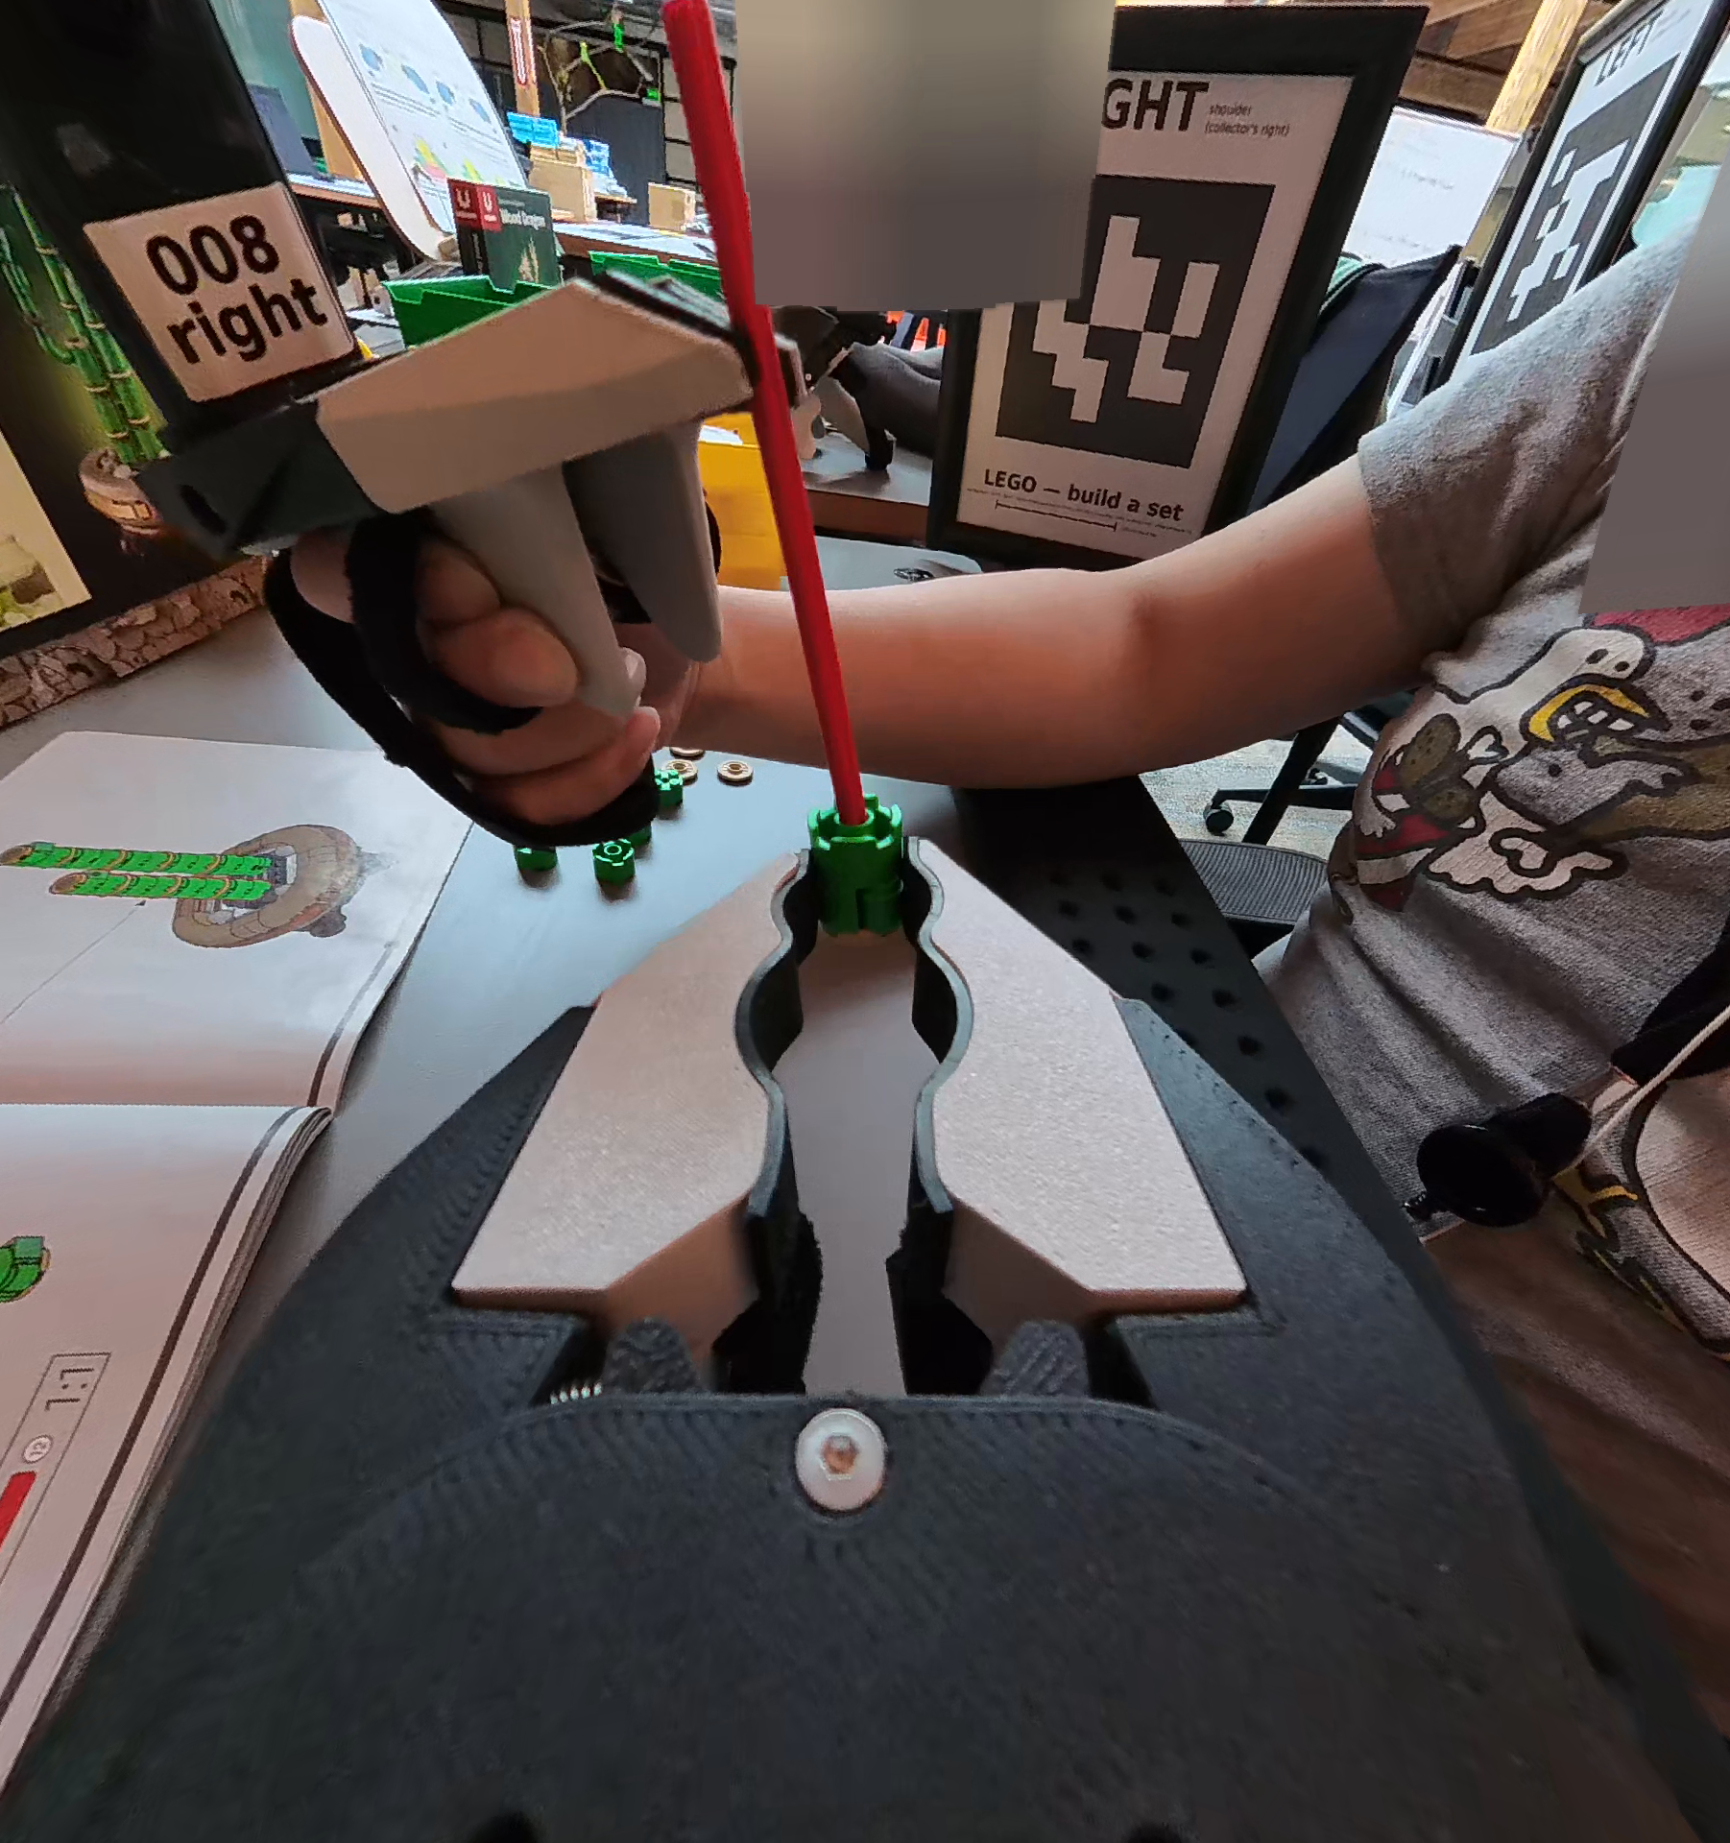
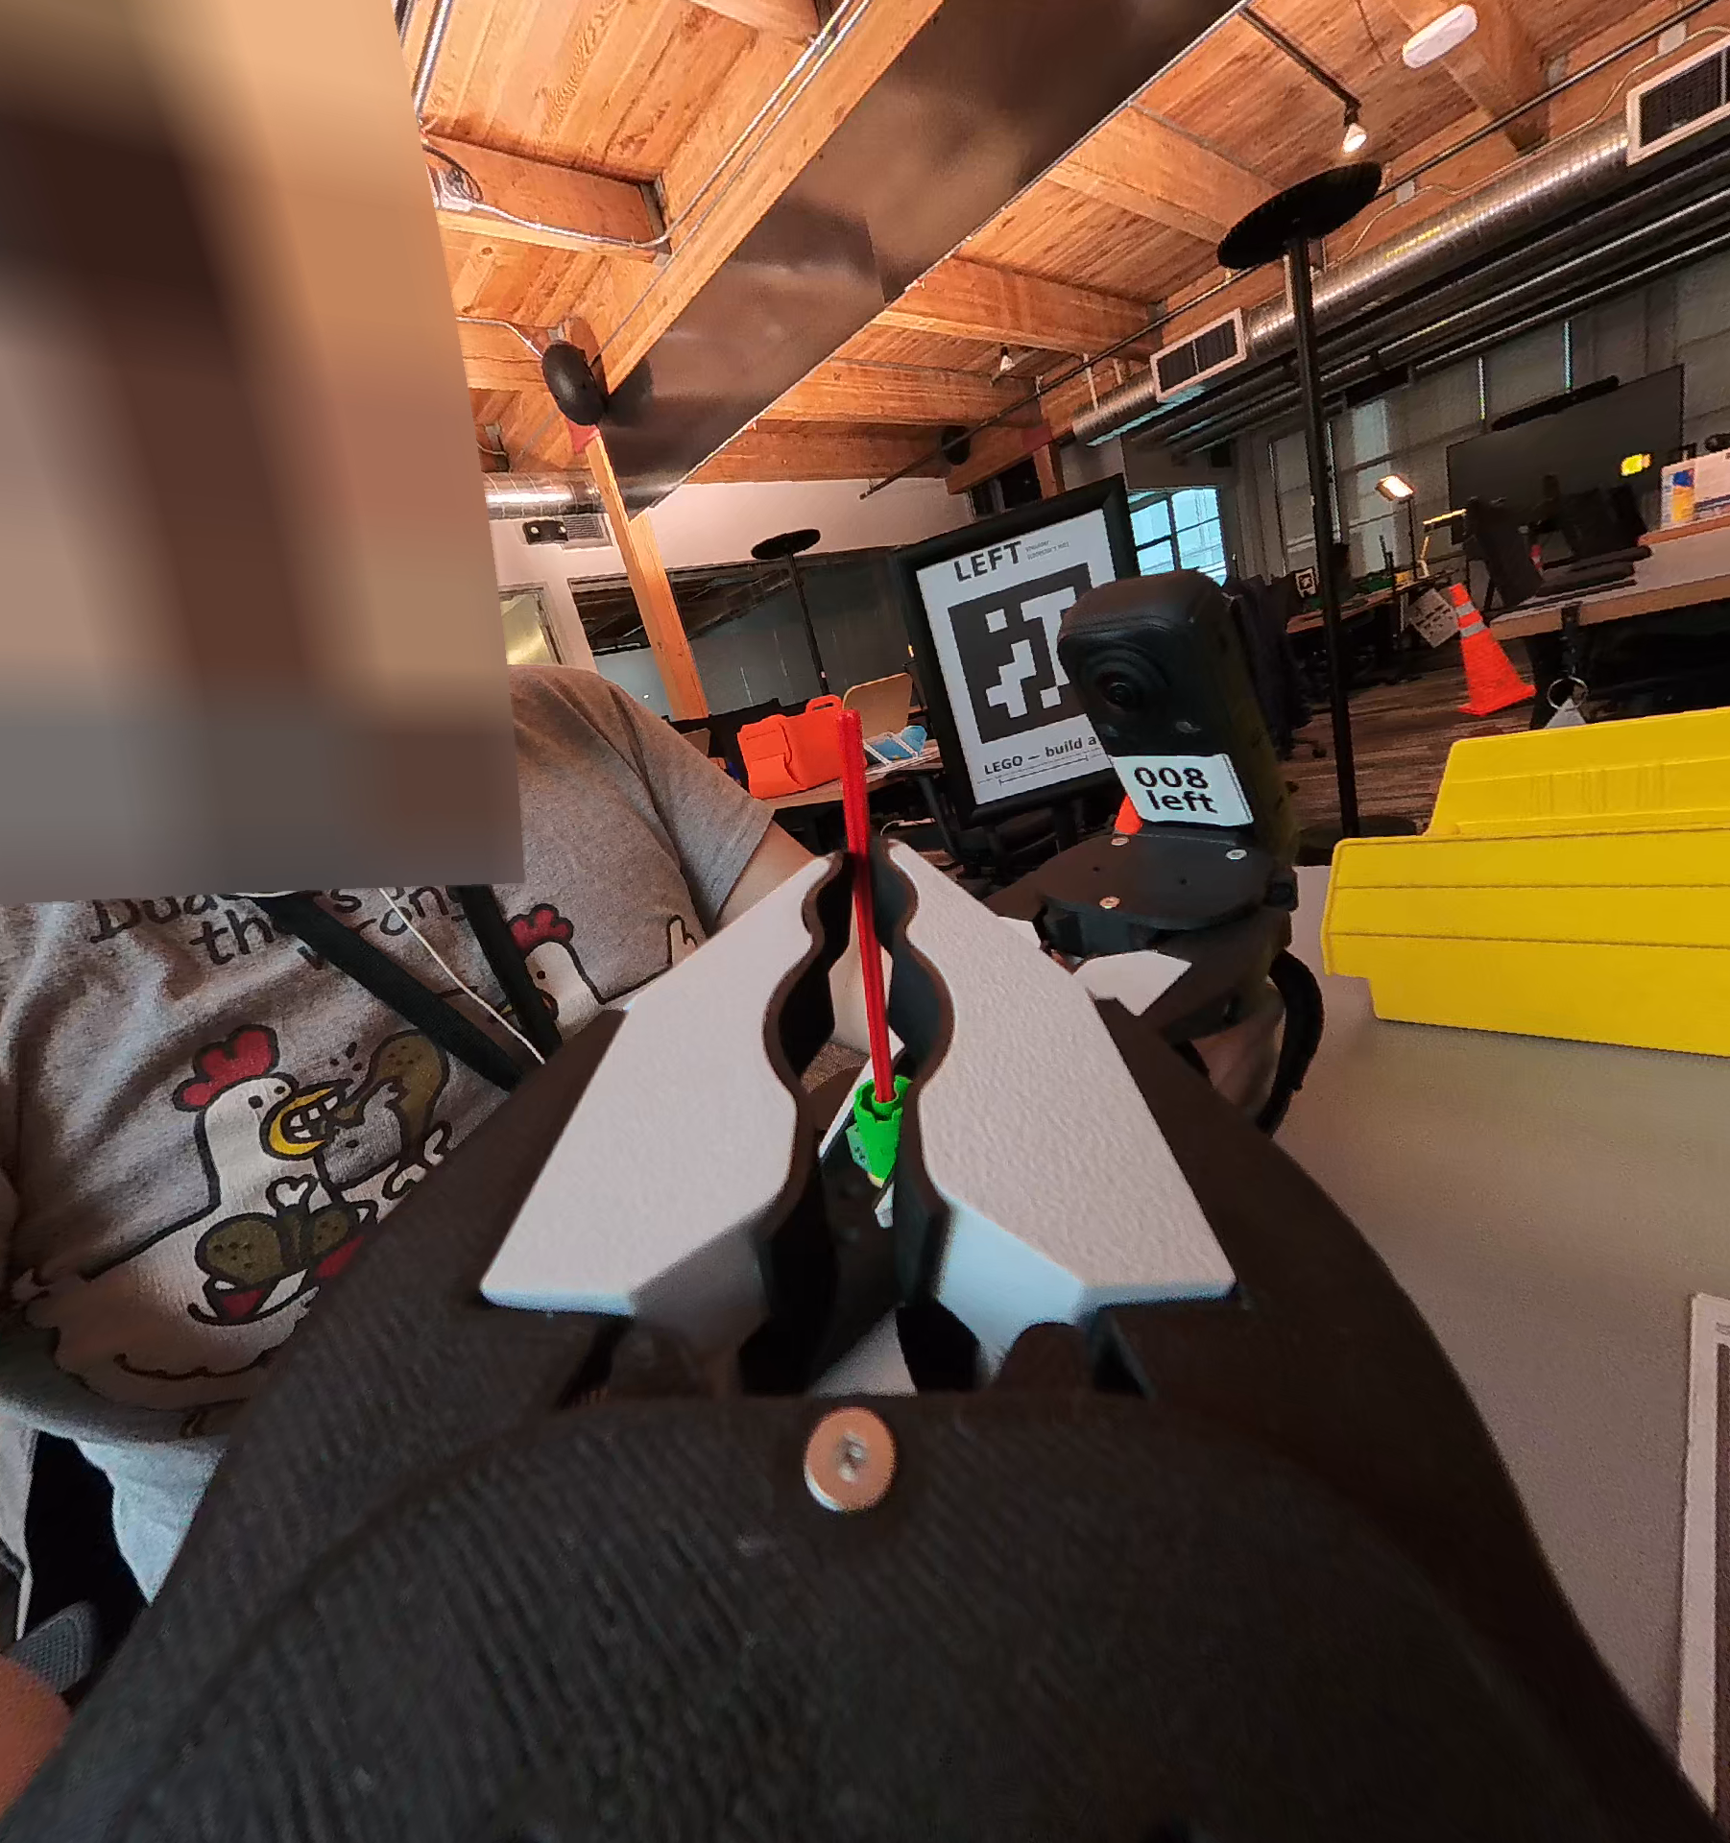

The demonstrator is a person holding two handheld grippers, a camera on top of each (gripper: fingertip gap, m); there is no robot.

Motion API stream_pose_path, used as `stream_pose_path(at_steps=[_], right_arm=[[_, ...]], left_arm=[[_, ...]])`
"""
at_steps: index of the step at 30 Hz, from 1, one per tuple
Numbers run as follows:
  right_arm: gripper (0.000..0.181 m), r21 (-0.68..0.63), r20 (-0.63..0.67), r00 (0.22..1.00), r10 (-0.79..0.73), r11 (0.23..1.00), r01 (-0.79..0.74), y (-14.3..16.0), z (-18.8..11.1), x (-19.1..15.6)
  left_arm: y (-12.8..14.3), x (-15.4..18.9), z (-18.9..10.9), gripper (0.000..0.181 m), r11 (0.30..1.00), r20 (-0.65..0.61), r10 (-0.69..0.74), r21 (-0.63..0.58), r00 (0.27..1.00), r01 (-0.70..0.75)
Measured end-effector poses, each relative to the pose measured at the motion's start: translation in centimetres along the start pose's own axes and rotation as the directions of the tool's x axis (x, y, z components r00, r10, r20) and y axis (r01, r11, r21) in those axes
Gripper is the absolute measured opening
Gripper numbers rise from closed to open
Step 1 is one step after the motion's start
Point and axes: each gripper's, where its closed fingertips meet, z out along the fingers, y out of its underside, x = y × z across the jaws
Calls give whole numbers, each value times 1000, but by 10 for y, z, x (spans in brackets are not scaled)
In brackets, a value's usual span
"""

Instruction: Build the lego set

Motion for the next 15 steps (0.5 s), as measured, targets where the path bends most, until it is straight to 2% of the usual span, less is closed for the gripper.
stream_pose_path(at_steps=[15], right_arm=[[3,-65,-85,995,-47,997,42,1,0,6]], left_arm=[[3,-10,-4,14,999,45,-30,-12,999,31]])
